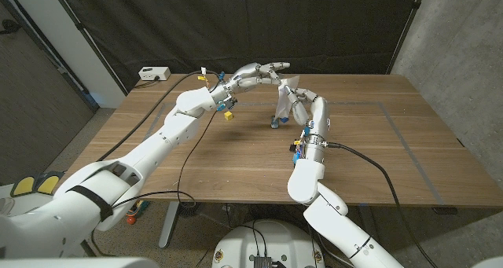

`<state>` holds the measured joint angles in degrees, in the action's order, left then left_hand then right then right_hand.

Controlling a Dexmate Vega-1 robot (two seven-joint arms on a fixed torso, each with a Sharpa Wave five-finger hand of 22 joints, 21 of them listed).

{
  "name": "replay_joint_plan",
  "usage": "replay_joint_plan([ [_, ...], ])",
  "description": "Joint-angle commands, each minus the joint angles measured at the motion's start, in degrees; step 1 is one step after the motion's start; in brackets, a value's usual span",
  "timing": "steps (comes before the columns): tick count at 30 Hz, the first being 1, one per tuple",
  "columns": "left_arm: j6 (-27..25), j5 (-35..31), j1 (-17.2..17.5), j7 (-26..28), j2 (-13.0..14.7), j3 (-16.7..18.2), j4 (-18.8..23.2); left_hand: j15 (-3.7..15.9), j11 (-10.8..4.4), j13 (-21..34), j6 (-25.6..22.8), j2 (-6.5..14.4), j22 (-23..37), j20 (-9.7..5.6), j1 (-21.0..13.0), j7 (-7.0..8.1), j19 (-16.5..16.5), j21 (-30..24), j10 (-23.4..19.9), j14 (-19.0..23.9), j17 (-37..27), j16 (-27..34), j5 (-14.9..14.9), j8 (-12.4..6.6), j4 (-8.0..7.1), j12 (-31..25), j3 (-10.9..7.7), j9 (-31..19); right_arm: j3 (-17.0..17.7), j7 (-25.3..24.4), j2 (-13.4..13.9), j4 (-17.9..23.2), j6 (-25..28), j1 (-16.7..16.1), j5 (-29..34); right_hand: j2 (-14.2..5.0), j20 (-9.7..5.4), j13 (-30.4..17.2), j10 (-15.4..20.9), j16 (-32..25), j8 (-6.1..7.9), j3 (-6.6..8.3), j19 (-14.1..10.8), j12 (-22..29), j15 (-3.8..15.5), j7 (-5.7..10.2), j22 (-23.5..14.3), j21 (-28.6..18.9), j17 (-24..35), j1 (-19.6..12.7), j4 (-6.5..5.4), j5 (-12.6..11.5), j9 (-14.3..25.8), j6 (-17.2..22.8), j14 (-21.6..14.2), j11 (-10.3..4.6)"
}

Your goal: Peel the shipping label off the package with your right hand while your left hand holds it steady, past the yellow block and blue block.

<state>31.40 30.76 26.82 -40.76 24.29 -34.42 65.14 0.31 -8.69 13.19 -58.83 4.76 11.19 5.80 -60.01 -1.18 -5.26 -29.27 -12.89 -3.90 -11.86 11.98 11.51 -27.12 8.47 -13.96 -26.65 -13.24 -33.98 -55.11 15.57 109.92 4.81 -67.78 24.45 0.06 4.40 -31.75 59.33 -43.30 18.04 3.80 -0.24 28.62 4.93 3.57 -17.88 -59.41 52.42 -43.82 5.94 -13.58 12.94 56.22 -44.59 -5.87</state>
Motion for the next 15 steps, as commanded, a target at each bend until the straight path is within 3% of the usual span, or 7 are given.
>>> replay_joint_plan([
  [1, 0.5, -1.6, -0.3, 1.0, 0.0, -0.5, 0.1, 0.20, -0.08, 0.2, -0.9, 0.8, 0.2, -0.23, -1.1, 0.18, -0.5, 0.2, -0.3, -0.6, -0.2, -0.1, 0.3, -4.91, 0.02, 0.0, -0.60, -7.3, -2.0, -0.4, 0.1, 1.2, 5.5, 0.9, 2.3, 0.14, 0.32, -0.4, 0.1, -0.5, 0.40, -0.23, 0.9, 0.4, 6.51, -0.08, -0.3, -0.3, 0.1, -0.5, 0.27, -0.4, 0.2, 0.3, -0.2, -0.11],
  [7, 1.2, -3.5, 0.2, 3.7, 0.4, -0.5, 0.8, 0.21, 0.04, 0.3, -1.2, 0.6, 0.2, -0.22, -1.2, 0.03, -0.2, 0.1, -0.5, -0.5, -0.2, 0.0, 0.3, -5.01, 0.14, -0.1, -0.66, -7.4, -3.1, -0.7, -0.1, 1.3, 8.1, 1.5, 3.6, -0.04, 0.46, -1.2, -0.6, -0.9, 0.16, 0.20, 1.2, 0.7, 6.81, 0.01, -0.8, -0.9, 0.3, -2.1, 1.15, -0.7, 0.5, 0.0, 0.1, -0.21],
  [15, 2.5, -3.4, 0.2, 3.3, 0.1, -0.7, 0.4, 0.21, -0.08, 0.3, -1.3, 0.4, 0.2, -0.29, -1.2, 0.27, 0.1, 0.0, -0.4, -0.5, -0.1, 0.1, 0.3, -4.79, 0.18, 0.0, -0.72, -7.1, -4.8, -1.5, -1.0, 1.0, 12.8, 2.7, 5.9, 0.07, 0.60, -1.9, -0.3, -1.4, 0.13, 0.49, 1.5, 1.3, 6.76, 0.41, -1.2, -1.5, 0.2, -3.6, 1.90, -0.9, 0.7, 0.3, 0.1, -0.41],
])
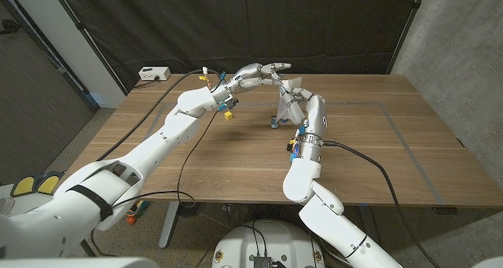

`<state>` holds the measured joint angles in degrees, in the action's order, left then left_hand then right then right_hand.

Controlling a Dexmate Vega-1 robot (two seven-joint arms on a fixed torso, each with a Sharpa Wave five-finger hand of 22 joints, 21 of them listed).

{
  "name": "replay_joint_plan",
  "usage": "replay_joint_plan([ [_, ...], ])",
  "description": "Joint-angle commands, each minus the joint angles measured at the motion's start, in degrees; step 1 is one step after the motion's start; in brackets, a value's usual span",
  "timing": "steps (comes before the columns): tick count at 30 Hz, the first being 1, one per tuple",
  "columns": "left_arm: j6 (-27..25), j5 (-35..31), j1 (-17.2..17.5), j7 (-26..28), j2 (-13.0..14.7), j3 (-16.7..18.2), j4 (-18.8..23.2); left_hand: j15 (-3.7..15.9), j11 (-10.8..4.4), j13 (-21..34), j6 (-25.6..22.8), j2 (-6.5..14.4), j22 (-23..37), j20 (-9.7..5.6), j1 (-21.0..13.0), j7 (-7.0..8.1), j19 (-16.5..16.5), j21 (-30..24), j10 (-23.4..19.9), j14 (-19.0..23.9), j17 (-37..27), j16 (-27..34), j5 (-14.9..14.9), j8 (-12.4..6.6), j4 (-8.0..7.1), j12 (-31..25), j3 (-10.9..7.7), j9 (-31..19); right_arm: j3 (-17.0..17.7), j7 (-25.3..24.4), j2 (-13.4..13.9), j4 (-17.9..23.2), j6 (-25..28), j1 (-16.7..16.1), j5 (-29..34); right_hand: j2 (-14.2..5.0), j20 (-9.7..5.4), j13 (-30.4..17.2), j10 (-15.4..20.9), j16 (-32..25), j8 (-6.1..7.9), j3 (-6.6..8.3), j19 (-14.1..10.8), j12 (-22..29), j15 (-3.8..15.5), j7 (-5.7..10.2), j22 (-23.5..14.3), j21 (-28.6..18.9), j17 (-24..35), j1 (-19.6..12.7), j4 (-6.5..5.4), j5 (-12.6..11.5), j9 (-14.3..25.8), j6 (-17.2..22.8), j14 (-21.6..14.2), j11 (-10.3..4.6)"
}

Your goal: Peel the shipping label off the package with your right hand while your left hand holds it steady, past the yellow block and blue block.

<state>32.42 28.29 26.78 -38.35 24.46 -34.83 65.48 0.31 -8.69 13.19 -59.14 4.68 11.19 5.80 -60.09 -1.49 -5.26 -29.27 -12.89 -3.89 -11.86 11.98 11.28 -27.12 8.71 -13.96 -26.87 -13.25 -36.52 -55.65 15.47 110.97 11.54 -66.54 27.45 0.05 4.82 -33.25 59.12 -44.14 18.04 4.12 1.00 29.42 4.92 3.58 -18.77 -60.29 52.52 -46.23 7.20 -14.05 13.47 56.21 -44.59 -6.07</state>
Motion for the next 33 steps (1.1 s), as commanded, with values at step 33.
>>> replay_joint_plan([
  [33, 2.5, 0.5, -1.4, -3.1, -0.6, -0.7, -2.8, 0.17, 0.02, 0.4, -1.1, 0.2, 0.1, -0.19, -1.1, 0.69, 0.0, 0.0, -0.2, -0.7, -0.2, 0.2, 0.5, -4.63, -0.18, 0.1, -0.68, -7.1, -1.2, -8.3, -4.9, -10.5, -6.5, 4.4, 8.5, -5.86, -2.78, -2.9, 8.9, -7.2, 2.69, 6.32, -3.5, 5.6, 7.82, 1.70, -3.7, -10.2, -0.1, -17.7, 3.03, -0.1, 0.7, 10.1, -4.5, -1.85],
])
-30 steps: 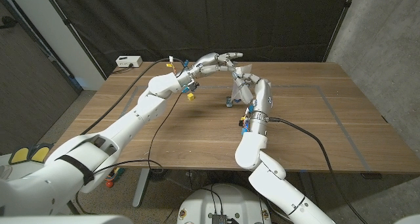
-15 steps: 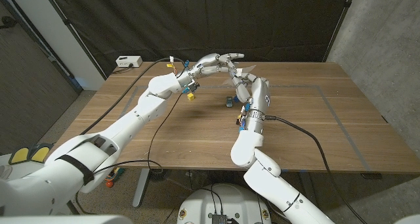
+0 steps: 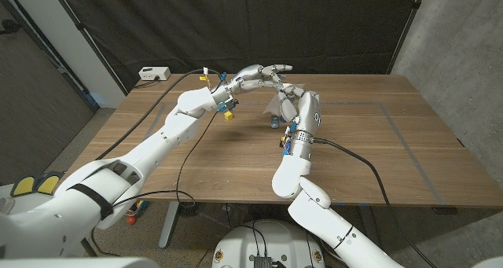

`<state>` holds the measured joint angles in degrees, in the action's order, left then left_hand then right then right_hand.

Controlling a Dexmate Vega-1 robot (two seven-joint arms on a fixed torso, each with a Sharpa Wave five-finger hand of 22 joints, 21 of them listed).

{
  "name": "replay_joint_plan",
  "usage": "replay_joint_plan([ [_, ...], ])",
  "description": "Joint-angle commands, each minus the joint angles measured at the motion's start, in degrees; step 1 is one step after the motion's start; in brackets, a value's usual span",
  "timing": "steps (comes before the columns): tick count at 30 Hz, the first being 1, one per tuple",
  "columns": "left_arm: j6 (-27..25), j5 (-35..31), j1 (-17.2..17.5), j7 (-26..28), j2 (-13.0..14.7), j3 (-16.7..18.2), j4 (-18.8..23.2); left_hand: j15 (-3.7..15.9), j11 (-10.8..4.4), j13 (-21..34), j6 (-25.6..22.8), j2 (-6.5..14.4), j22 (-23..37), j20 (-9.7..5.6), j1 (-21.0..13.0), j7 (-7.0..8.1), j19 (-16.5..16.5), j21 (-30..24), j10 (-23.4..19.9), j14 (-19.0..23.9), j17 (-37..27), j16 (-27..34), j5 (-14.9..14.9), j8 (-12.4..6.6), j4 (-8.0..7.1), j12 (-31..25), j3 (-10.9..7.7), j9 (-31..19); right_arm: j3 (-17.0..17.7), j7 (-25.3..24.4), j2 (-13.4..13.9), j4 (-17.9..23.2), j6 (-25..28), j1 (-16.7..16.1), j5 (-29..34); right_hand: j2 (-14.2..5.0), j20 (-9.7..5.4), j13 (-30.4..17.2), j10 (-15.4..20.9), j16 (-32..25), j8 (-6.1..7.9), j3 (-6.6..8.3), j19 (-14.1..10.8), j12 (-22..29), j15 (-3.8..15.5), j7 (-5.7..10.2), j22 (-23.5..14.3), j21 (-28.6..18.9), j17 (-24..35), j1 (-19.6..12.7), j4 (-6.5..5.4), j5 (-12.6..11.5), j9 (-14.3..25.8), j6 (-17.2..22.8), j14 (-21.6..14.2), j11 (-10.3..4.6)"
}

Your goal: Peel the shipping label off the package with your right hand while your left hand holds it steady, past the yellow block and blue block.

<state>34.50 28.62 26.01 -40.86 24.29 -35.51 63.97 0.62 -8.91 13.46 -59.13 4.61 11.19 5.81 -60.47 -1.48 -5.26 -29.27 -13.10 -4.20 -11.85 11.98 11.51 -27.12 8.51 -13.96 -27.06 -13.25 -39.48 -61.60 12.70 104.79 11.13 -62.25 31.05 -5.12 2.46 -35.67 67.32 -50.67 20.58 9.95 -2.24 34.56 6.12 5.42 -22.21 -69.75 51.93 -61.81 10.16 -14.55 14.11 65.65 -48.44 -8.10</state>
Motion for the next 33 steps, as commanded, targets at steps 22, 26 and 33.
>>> replay_joint_plan([
  [22, 1.0, 1.6, -0.9, -1.1, -1.5, 0.5, -2.6, -0.04, -0.13, 0.2, -0.9, 0.3, 0.1, -0.21, -0.8, 0.34, 0.2, -0.1, -0.1, -0.3, -0.2, 0.3, 0.3, -4.57, -0.04, 0.0, -0.66, -7.4, 2.2, -2.0, -2.0, -4.8, -4.7, 0.8, 4.9, -1.06, -0.33, -2.9, 0.7, -2.1, 1.02, 1.52, 0.9, 1.6, 6.67, -1.88, -0.9, -4.2, 2.1, -5.4, -0.41, 1.1, 1.3, 1.6, 0.2, 1.16],
  [26, 1.1, 2.3, -0.8, -2.2, -1.7, 0.6, -2.4, -0.01, -0.17, 0.2, -0.9, 0.2, 0.1, -0.23, -0.7, 0.56, 0.2, -0.1, -0.1, -0.3, -0.2, 0.3, 0.3, -4.58, -0.07, 0.0, -0.67, -7.5, 1.6, -1.6, -1.1, -4.4, -3.8, 1.3, 3.6, -0.73, -0.26, -3.4, 0.9, -2.0, 1.19, 1.69, 1.1, 2.0, 6.52, -2.15, -0.9, -4.6, 2.7, -5.2, -0.62, 1.4, 1.4, 2.0, 0.2, 1.32],
  [33, 0.9, 3.0, -0.3, -2.9, -1.4, 0.7, -1.2, -0.03, 0.03, 0.3, -0.9, 0.2, 0.1, -0.31, -0.7, 0.66, 0.3, -0.1, -0.1, -0.2, -0.2, 0.3, 0.3, -4.50, -0.10, 0.0, -0.70, -7.4, 0.6, -2.2, -0.7, -4.9, -2.7, 2.6, 2.3, -0.18, -0.28, -7.8, 0.5, -2.5, 2.63, 3.75, 1.8, 4.9, 6.33, -3.36, -0.9, -6.9, 7.0, -3.0, -1.49, -3.2, 3.4, 2.5, -1.1, 0.47],
])
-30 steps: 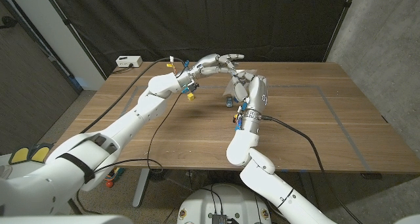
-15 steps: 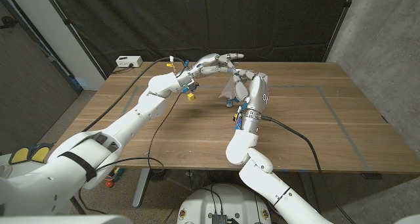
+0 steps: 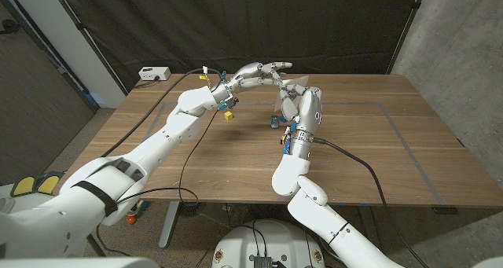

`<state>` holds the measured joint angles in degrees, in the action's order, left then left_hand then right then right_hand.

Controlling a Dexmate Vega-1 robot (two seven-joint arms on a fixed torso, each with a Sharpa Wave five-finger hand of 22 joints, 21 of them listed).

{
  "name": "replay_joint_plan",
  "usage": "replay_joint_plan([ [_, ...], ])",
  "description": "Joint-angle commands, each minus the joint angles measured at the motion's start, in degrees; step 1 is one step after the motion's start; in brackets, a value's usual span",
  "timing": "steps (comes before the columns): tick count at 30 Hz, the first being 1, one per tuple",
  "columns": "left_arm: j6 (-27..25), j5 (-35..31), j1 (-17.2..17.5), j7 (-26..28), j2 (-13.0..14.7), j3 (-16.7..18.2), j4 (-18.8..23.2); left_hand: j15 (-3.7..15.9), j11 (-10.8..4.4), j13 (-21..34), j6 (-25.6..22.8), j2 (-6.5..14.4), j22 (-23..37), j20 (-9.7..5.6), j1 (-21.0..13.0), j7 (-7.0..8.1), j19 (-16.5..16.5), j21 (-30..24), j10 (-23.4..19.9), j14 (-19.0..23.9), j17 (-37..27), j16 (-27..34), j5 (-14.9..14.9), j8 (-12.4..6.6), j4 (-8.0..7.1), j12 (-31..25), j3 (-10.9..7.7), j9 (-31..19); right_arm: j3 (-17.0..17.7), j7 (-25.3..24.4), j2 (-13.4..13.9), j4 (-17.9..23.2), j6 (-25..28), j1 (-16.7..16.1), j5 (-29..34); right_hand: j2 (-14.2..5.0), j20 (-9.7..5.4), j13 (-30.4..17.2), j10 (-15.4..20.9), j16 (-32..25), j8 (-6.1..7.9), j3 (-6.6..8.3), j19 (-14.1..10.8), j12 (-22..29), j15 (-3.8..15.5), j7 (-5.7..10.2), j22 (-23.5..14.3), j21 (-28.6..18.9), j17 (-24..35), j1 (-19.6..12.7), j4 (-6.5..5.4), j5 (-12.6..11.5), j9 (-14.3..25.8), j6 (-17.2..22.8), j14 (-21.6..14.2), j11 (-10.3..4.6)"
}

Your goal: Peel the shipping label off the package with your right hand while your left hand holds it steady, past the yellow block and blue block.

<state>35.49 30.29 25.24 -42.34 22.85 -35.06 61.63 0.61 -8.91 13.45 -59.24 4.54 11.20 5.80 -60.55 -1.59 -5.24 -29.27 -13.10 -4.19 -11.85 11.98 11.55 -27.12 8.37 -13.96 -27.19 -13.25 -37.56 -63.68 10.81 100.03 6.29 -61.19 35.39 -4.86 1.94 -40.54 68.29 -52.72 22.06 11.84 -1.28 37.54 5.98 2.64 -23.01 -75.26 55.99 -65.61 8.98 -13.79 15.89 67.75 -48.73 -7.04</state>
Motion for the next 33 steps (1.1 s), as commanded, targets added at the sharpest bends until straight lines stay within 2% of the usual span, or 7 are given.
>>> replay_joint_plan([
  [1, -0.1, 1.4, 0.5, -1.5, 0.1, 0.3, 1.3, 0.00, -0.01, 0.3, -0.8, 0.3, 0.1, -0.29, -0.6, 0.78, 0.3, -0.1, -0.1, -0.3, -0.2, 0.3, 0.2, -4.47, 0.05, 0.0, -0.58, -7.4, -1.4, -0.1, 1.2, 0.0, 2.4, 1.6, -2.2, -0.30, 0.23, -5.1, -1.0, -0.4, 2.02, 2.81, 1.4, 3.2, 6.47, -0.99, 0.1, -2.1, 4.9, 2.1, -0.77, -6.9, 2.9, 0.3, -0.9, -0.90],
  [4, -0.1, 1.6, 0.7, -1.6, 0.2, 0.5, 1.7, 0.00, -0.11, 0.3, -0.8, 0.3, 0.1, -0.32, -0.6, 0.84, 0.3, -0.1, -0.1, -0.2, -0.2, 0.3, 0.2, -4.46, 0.05, 0.1, -0.59, -7.5, -1.5, -0.3, 1.3, -0.2, 2.4, 1.7, -2.2, 0.39, 0.31, -8.0, -1.7, 0.3, 3.68, 4.73, 2.2, 5.2, 6.45, -1.73, 0.8, -2.8, 8.4, 5.0, -1.48, -12.9, 5.6, -0.4, -0.3, -0.72],
  [5, -0.2, 2.2, 0.7, -2.0, 0.1, 0.6, 1.7, 0.00, -0.15, 0.3, -0.8, 0.3, 0.1, -0.31, -0.6, 0.84, 0.3, -0.1, -0.1, -0.2, -0.2, 0.3, 0.2, -4.45, 0.04, 0.1, -0.60, -7.5, -0.8, -0.3, 0.4, -0.7, 1.7, 1.4, -1.5, 1.37, 0.34, -8.2, -2.0, 1.1, 4.89, 6.54, 2.2, 5.5, 6.37, -2.10, 1.8, -2.4, 9.5, 6.0, -1.12, -16.6, 7.3, -0.8, -0.2, -0.66],
  [8, -0.1, 2.9, 0.8, -2.4, -0.1, 0.9, 1.5, 0.04, -0.15, 0.3, -0.8, 0.2, 0.1, -0.35, -0.6, 0.91, 0.3, -0.1, -0.2, -0.2, -0.2, 0.3, 0.3, -4.44, 0.05, 0.0, -0.62, -7.4, 0.3, -0.3, -0.9, -1.6, 0.6, 0.8, -0.2, 2.13, 0.40, -8.8, -2.1, 1.9, 6.19, 7.98, 2.6, 6.2, 6.40, -2.41, 2.0, -3.2, 10.3, 7.2, -1.15, -19.8, 9.1, -1.0, -0.5, -0.53],
  [17, 0.6, 5.1, 1.0, -3.9, -0.6, 1.9, 1.3, 0.07, -0.18, 0.3, -1.1, 0.2, 0.1, -0.45, -0.7, 0.79, 0.4, -0.1, -0.1, -0.2, -0.2, 0.4, 0.3, -4.43, 0.11, 0.1, -0.72, -7.3, 2.5, -0.3, -3.6, -3.5, -0.9, -0.1, 2.8, 3.52, 0.57, -9.2, -2.0, 2.9, 8.31, 10.68, 3.2, 6.9, 6.46, -2.67, 2.2, -4.5, 11.5, 8.4, -0.67, -24.2, 11.8, -1.1, -0.8, -0.40],
  [26, 4.1, 5.2, 2.5, 0.0, -1.2, 4.3, 2.4, 0.30, -0.44, 0.4, -1.2, 0.1, 0.1, -0.46, -0.7, 0.98, 0.5, -0.2, -0.2, -0.1, -0.2, 0.4, 0.3, -4.34, 0.12, 0.0, -0.77, -7.2, 4.2, -0.3, -5.9, -5.3, -2.6, -0.8, 5.4, 5.20, 0.66, -8.9, -1.2, 3.6, 10.27, 13.59, 3.2, 7.6, 6.44, -2.93, 2.6, -5.7, 12.4, 9.7, -0.43, -28.5, 14.3, -0.8, -1.1, 0.01],
  [33, 5.8, 5.4, 3.1, 1.8, -1.6, 5.1, 2.6, 0.78, -0.73, 0.4, -1.4, -0.1, 0.1, -0.91, -0.5, 1.54, 1.1, -0.4, -0.5, 0.3, -0.1, 0.5, 0.3, -4.33, 0.09, -0.1, -0.73, -7.1, 5.9, -0.3, -8.0, -6.5, -4.7, -1.4, 7.6, 5.87, 0.69, -8.9, -1.2, 3.7, 10.80, 14.48, 3.1, 7.8, 6.46, -2.84, 2.7, -6.2, 12.5, 10.0, -0.30, -29.8, 15.0, -0.7, -1.4, -0.03],
])
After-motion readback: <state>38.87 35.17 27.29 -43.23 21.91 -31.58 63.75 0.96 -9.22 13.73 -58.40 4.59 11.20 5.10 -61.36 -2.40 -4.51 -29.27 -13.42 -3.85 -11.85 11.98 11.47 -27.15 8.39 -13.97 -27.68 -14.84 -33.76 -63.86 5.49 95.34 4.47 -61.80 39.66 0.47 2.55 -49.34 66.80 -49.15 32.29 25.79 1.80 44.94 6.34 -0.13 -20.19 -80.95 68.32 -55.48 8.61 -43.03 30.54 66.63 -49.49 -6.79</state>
